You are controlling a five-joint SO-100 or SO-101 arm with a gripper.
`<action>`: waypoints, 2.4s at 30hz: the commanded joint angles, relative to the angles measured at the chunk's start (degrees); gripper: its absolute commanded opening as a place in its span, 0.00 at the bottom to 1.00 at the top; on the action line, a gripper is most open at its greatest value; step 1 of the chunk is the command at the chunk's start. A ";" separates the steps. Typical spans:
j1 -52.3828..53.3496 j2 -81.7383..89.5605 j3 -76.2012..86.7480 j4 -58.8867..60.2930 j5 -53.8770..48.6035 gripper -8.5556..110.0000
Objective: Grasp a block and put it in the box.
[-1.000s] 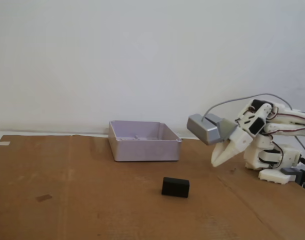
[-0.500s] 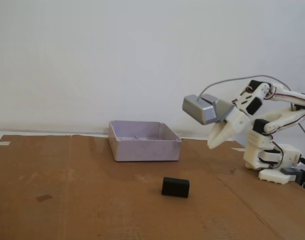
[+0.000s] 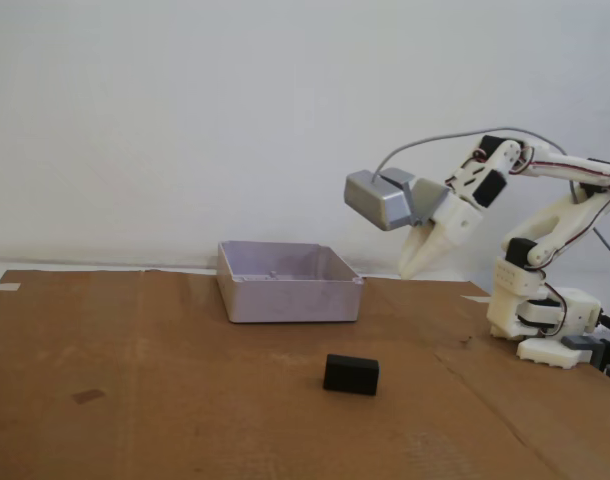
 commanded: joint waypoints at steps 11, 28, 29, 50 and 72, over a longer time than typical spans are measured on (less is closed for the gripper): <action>-4.66 -16.96 -24.61 -2.81 4.48 0.07; -8.09 -30.50 -41.31 -2.81 5.27 0.07; -8.44 -30.94 -41.31 -2.81 5.27 0.07; -13.62 -38.58 -41.40 -2.46 18.90 0.07; -14.41 -49.13 -51.15 -2.81 22.24 0.07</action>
